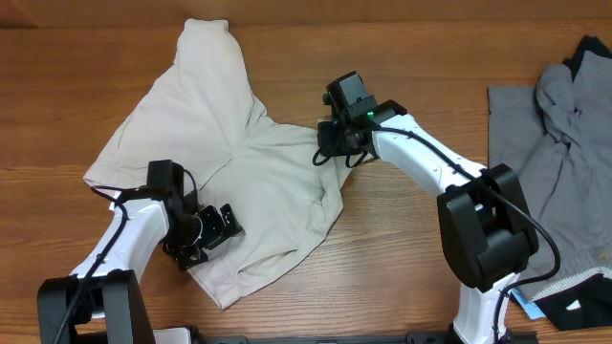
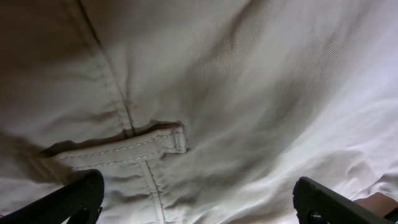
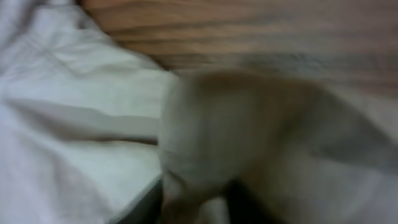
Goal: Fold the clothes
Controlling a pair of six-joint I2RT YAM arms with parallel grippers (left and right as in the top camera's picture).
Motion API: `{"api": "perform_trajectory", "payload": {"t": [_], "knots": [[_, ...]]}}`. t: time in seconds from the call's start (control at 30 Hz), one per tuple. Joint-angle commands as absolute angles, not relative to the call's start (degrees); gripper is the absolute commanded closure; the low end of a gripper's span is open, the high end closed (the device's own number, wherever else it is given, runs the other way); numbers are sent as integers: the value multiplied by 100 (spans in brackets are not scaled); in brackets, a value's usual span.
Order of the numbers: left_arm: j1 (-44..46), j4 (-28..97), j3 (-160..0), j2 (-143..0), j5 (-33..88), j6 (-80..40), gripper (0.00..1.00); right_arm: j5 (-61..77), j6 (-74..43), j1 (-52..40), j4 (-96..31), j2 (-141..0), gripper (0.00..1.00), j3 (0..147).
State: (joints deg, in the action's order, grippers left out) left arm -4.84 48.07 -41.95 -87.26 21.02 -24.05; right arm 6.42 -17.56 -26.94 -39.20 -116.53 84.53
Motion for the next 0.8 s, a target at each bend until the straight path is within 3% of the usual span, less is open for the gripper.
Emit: {"api": "perform_trajectory", "payload": {"t": [0.0, 0.37, 0.67, 0.73, 0.77], "knots": [[-447, 4727, -4036, -8764, 2029, -2462, 0, -314, -2438, -2510, -4458, -11327, 96, 8742], [-447, 4700, -4032, -8764, 1863, -2445, 0, -880, -2869, -1861, -7697, -10401, 89, 8967], [-447, 4709, -4032, -8764, 1861, -2443, 0, -744, -2718, -1863, -9113, -10398, 85, 8847], [-447, 4692, -4032, -8764, 1859, -2443, 0, -727, -2508, -1863, -9330, -10398, 81, 8847], [-447, 4663, -4032, -8764, 1859, -2443, 0, -729, -2447, -1863, -9384, -10398, 73, 8847]]}}
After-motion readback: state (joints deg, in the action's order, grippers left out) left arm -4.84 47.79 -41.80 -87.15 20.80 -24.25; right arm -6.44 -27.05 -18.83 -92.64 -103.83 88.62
